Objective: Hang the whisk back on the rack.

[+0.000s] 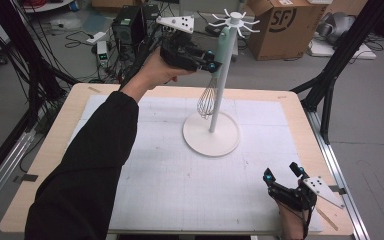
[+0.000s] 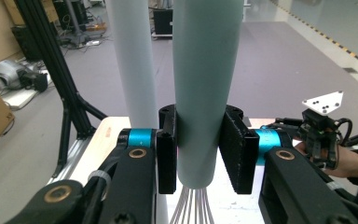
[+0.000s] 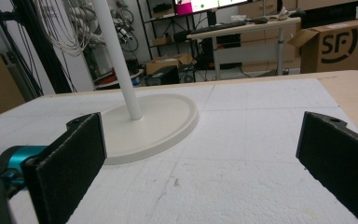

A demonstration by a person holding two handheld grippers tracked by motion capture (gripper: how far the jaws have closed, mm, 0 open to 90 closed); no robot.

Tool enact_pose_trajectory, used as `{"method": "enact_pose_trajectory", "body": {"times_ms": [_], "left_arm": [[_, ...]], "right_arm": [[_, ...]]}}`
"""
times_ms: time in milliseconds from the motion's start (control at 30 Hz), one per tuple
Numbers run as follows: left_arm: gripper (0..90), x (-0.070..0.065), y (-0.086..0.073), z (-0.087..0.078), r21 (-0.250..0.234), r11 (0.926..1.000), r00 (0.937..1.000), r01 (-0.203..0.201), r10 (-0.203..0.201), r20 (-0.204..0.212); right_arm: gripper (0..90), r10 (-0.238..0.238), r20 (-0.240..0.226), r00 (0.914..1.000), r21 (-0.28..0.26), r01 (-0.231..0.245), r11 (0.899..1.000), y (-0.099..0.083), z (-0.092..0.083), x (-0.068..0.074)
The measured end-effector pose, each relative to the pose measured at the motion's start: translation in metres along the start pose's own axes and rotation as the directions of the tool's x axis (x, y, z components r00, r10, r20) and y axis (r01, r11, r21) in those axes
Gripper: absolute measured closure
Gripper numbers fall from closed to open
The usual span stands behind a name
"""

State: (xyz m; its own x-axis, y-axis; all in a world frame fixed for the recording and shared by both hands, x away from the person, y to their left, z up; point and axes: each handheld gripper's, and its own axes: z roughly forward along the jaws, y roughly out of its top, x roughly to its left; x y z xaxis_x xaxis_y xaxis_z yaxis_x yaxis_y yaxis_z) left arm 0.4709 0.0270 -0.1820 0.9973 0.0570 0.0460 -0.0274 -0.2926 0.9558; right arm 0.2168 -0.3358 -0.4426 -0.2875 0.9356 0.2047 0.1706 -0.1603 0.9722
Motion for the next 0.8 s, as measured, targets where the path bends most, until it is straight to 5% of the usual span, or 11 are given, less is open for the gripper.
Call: {"method": "enact_pose_trajectory", "body": {"times_ms": [800], "left_arm": [[55.4,-0.012,-0.025,-0.005,0.0,0.9997,0.9993,-0.026,0.026,0.025]], "right_arm": [[0.4,0.002,-0.009,1.0,-0.002,-0.002,1.0,0.001,-0.002,0.002]]}}
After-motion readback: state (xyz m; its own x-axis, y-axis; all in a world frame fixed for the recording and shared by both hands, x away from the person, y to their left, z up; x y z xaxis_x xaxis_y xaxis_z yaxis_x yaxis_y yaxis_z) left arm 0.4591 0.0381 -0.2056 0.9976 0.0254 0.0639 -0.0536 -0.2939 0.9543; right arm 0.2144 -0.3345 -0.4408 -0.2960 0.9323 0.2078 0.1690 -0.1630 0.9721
